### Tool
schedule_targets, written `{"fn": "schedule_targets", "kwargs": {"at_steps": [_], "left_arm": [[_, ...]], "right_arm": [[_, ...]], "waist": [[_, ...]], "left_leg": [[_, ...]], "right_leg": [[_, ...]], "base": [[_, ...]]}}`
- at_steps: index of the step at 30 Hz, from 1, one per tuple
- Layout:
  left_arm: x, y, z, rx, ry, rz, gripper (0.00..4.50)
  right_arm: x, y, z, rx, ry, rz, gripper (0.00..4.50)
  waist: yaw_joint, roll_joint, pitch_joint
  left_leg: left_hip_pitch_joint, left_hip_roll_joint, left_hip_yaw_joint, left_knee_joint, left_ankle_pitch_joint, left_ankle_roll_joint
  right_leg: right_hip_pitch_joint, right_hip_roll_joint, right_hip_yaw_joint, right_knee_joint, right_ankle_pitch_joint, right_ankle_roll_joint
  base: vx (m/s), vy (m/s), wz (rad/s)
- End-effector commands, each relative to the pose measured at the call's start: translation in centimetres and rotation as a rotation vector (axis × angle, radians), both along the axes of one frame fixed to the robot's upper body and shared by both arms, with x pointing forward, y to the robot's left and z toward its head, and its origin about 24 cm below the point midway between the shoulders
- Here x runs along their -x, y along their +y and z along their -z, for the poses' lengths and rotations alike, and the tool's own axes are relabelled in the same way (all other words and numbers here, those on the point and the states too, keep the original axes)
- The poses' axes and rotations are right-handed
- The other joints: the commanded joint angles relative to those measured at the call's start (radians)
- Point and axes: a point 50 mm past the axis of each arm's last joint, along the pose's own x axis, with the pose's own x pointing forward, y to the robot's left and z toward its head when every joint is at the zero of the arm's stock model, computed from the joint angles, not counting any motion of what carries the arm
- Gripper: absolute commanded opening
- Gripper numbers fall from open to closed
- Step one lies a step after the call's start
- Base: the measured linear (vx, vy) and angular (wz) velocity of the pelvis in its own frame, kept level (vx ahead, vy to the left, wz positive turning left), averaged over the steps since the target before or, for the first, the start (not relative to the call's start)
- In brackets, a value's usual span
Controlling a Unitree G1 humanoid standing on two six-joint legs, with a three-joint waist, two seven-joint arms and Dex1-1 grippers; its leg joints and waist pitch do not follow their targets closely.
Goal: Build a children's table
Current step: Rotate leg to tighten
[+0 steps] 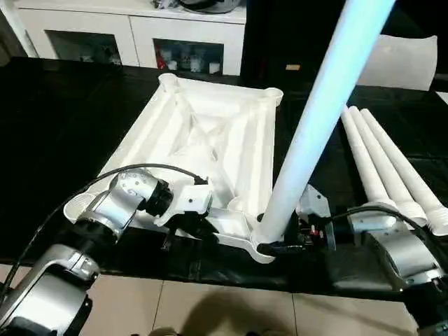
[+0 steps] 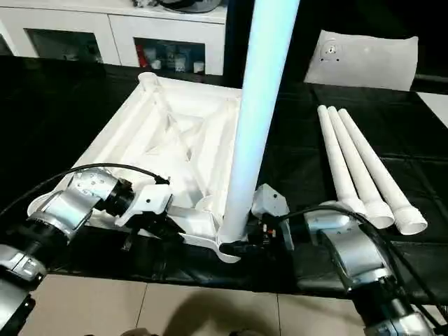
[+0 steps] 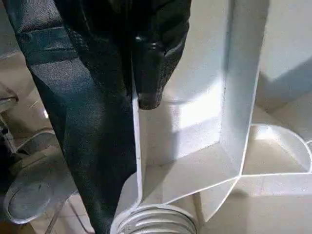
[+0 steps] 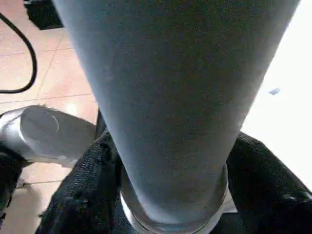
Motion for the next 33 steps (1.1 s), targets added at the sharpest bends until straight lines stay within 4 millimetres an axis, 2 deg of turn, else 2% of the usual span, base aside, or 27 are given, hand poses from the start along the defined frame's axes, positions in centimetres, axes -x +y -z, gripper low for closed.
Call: {"fn": "schedule_targets", "kwargs": {"at_steps": [1, 3, 4, 6, 11, 14, 15, 16, 17, 19, 20, 21, 22, 24, 27, 30, 32, 33], "left_arm": [[0.1, -0.1, -0.1, -0.045, 0.003, 0.069, 0.0], [0.1, -0.1, -0.1, -0.046, 0.002, 0.068, 0.0], [0.1, -0.1, -0.1, -0.046, 0.001, 0.065, 0.0], [0.0, 0.0, -0.1, -0.042, 0.001, 0.055, 0.0], [-0.7, -0.1, -0.4, 0.028, -0.003, -0.073, 0.0], [-1.1, -0.3, -0.5, 0.073, -0.005, -0.185, 0.0], [-1.2, -0.6, -0.5, 0.11, -0.002, -0.247, 0.0], [-1.2, -0.8, -0.5, 0.136, 0.001, -0.289, 0.0], [-1.2, -1.2, -0.5, 0.169, 0.007, -0.348, 0.0], [-1.0, -1.5, -0.5, 0.192, 0.01, -0.395, 0.0], [-0.9, -2.1, -0.4, 0.209, 0.01, -0.453, 0.0], [-0.7, -2.4, -0.4, 0.219, 0.01, -0.493, 0.0], [-0.5, -3.5, -0.2, 0.233, 0.007, -0.577, 0.0], [-0.7, -4.0, -0.3, 0.249, 0.0, -0.638, 0.0], [-1.2, -5.6, -0.9, 0.293, -0.021, -0.732, 0.0], [-1.5, -7.1, -1.5, 0.323, -0.042, -0.78, 0.0], [-1.5, -7.8, -1.7, 0.329, -0.061, -0.773, 0.0], [-1.5, -7.9, -1.8, 0.32, -0.075, -0.766, 0.0]], "right_arm": [[-0.1, -0.4, 0.1, 0.029, 0.005, -0.005, 2.73], [-0.2, -0.4, 0.1, 0.028, 0.006, -0.004, 2.72], [-0.2, -0.3, 0.1, 0.025, 0.009, -0.003, 2.71], [-0.3, -0.2, 0.2, 0.018, 0.014, -0.003, 2.7], [-0.1, 0.4, 0.4, -0.032, 0.048, 0.053, 2.69], [0.2, 1.0, 0.9, -0.074, 0.075, 0.138, 2.69], [0.3, 1.6, 1.2, -0.1, 0.082, 0.199, 2.69], [0.4, 2.0, 1.5, -0.117, 0.089, 0.242, 2.69], [0.5, 2.7, 2.0, -0.136, 0.105, 0.316, 2.69], [0.5, 3.3, 2.5, -0.15, 0.121, 0.384, 2.69], [0.4, 4.2, 3.0, -0.168, 0.144, 0.467, 2.69], [0.4, 4.8, 3.4, -0.178, 0.161, 0.521, 2.69], [-0.1, 6.3, 3.9, -0.218, 0.213, 0.646, 2.69], [-0.5, 7.2, 4.0, -0.233, 0.242, 0.716, 2.69], [-1.9, 8.7, 4.1, -0.241, 0.28, 0.859, 2.69], [-3.3, 9.7, 3.9, -0.235, 0.304, 0.969, 2.69], [-3.9, 10.1, 3.5, -0.236, 0.269, 0.983, 2.69], [-4.1, 10.2, 3.3, -0.246, 0.262, 0.993, 3.04]], "waist": [[-0.001, -0.001, -0.074], [0.0, -0.003, -0.075], [0.001, 0.001, -0.075], [0.0, -0.002, -0.074], [0.0, 0.001, -0.073], [-0.001, 0.002, -0.07], [-0.002, 0.004, -0.069], [-0.005, 0.004, -0.068], [-0.007, 0.001, -0.067], [-0.018, 0.004, -0.067], [-0.028, 0.001, -0.067], [-0.03, 0.003, -0.065], [-0.041, 0.003, -0.065], [-0.053, 0.004, -0.061], [-0.058, 0.008, -0.059], [-0.062, 0.01, -0.061], [-0.065, 0.009, -0.064], [-0.065, 0.008, -0.065]], "left_leg": [[-0.01, 0.038, -0.003, -0.057, -0.065, 0.077], [-0.01, 0.038, -0.003, -0.057, -0.064, 0.076], [-0.01, 0.038, -0.004, -0.057, -0.063, 0.075], [-0.01, 0.038, -0.004, -0.057, -0.068, 0.072], [-0.008, 0.037, -0.004, -0.058, -0.081, 0.061], [-0.008, 0.035, -0.005, -0.06, -0.099, 0.05], [-0.005, 0.038, -0.007, -0.063, -0.113, 0.036], [-0.005, 0.038, -0.006, -0.063, -0.12, 0.032], [-0.01, 0.034, -0.008, -0.065, -0.123, 0.028], [-0.008, 0.035, -0.01, -0.067, -0.132, 0.015], [-0.012, 0.035, -0.01, -0.067, -0.128, 0.011], [-0.014, 0.032, -0.01, -0.066, -0.127, 0.016], [-0.011, 0.035, -0.01, -0.067, -0.135, 0.006], [-0.007, 0.026, -0.011, -0.066, -0.174, 0.009], [-0.003, 0.024, -0.011, -0.067, -0.197, 0.015], [-0.006, 0.024, -0.015, -0.069, -0.2, 0.013], [-0.003, 0.024, -0.013, -0.068, -0.2, 0.015], [-0.005, 0.024, -0.012, -0.066, -0.192, 0.019]], "right_leg": [[0.068, -0.08, 0.056, -0.065, -0.134, -0.21], [0.067, -0.08, 0.055, -0.064, -0.132, -0.21], [0.068, -0.081, 0.055, -0.063, -0.132, -0.211], [0.068, -0.08, 0.055, -0.064, -0.134, -0.21], [0.066, -0.08, 0.055, -0.068, -0.164, -0.204], [0.065, -0.08, 0.054, -0.074, -0.211, -0.191], [0.064, -0.082, 0.055, -0.078, -0.241, -0.18], [0.062, -0.082, 0.055, -0.079, -0.253, -0.179], [0.066, -0.081, 0.052, -0.082, -0.286, -0.162], [0.065, -0.082, 0.052, -0.081, -0.308, -0.155], [0.064, -0.082, 0.053, -0.08, -0.309, -0.154], [0.062, -0.081, 0.052, -0.086, -0.323, -0.15], [0.058, -0.081, 0.053, -0.084, -0.329, -0.155], [0.053, -0.078, 0.048, -0.101, -0.434, -0.124], [0.046, -0.076, 0.047, -0.112, -0.477, -0.098], [0.047, -0.075, 0.046, -0.11, -0.467, -0.091], [0.045, -0.074, 0.048, -0.107, -0.423, -0.097], [0.047, -0.074, 0.05, -0.106, -0.401, -0.101]], "base": [[0.0, 0.0, 0.0], [0.0, 0.0, 0.0], [0.0, 0.0, 0.0], [0.0, 0.0, 0.0], [0.0, 0.0, 0.0], [0.0, 0.0, 0.0], [0.0, 0.0, 0.0], [0.0, 0.0, 0.0], [0.0, 0.0, 0.0], [0.0, 0.0, 0.0], [0.0, 0.0, 0.0], [0.0, 0.0, 0.0], [0.0, 0.0, 0.0], [0.0, 0.0, 0.0], [0.0, 0.0, 0.0], [0.0, 0.0, 0.0], [0.0, 0.0, 0.0], [0.0, 0.0, 0.0]]}}
